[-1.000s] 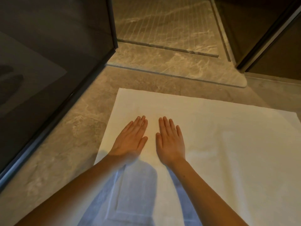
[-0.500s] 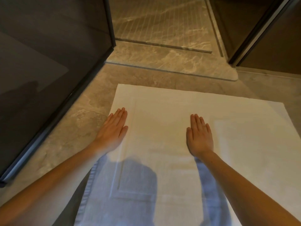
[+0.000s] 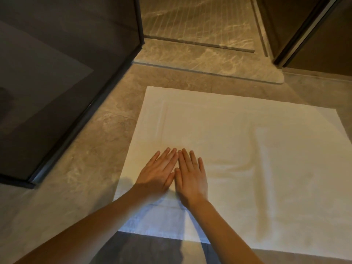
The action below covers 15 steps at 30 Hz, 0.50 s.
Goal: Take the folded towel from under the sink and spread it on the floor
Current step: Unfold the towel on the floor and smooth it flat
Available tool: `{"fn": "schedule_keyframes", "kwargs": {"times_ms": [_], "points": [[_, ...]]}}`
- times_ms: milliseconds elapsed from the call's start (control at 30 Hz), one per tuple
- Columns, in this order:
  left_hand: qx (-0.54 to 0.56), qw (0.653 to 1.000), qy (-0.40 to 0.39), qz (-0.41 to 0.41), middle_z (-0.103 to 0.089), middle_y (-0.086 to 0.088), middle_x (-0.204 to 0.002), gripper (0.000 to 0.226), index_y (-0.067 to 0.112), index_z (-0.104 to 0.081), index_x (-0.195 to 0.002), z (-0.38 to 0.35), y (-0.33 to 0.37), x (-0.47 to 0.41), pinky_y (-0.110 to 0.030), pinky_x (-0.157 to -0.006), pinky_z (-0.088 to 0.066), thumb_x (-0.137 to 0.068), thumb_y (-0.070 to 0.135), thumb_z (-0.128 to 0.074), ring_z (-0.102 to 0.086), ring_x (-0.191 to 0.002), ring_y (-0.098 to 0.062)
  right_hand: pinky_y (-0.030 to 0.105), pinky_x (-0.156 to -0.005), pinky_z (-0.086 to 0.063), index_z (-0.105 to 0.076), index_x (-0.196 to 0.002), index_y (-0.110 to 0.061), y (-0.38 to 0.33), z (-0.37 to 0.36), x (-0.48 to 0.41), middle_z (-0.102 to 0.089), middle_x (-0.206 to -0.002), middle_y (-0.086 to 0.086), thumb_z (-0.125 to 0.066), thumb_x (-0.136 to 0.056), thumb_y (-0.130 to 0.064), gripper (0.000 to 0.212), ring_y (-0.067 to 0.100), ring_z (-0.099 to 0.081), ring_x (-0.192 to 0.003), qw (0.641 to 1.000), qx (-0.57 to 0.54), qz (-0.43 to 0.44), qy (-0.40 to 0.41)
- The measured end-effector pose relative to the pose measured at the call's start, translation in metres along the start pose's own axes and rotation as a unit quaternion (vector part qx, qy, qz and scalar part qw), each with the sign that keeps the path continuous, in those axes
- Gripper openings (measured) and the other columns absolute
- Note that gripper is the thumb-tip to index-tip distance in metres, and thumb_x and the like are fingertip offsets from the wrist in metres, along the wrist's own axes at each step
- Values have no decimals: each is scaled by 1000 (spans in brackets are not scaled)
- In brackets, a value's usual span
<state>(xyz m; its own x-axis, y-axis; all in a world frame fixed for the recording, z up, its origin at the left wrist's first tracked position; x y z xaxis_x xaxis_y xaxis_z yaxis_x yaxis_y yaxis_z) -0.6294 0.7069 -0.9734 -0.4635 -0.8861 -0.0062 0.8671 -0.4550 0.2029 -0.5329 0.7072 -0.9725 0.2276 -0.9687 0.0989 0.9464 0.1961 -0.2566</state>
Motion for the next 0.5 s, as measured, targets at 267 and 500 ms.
{"fn": "schedule_keyframes", "kwargs": {"times_ms": [267, 500], "points": [[34, 999, 23, 26, -17, -5, -161, 56, 10, -20, -152, 3, -25, 20, -37, -120, -15, -102, 33, -24, -13, -148, -17, 34, -119, 9, 5, -154, -24, 37, -2, 11, 8, -160, -7, -7, -100, -40, 58, 12, 11, -148, 999, 28, -13, 5], [22, 996, 0, 82, 0, 0, -163, 57, 16, -2, -154, 5, -57, 45, -32, -120, -2, -102, 36, -13, 1, -148, -12, 31, -120, 6, 0, -154, -22, 113, 20, 36, 1, -161, -6, -10, -101, -38, 57, 10, 6, -148, 995, 22, -85, 36]]}}
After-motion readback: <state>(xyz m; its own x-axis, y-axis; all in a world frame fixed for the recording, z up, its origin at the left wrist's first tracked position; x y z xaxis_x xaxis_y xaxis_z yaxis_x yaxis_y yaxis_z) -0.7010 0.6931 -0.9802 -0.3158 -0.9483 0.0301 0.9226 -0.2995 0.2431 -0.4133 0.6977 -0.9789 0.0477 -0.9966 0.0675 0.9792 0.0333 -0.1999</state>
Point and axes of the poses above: each hand's wrist, its own x-axis away from the middle knuckle, its own z-axis out of the back of the hand, y = z × x, the point moved 8 cm from there along -x, towards the middle knuckle
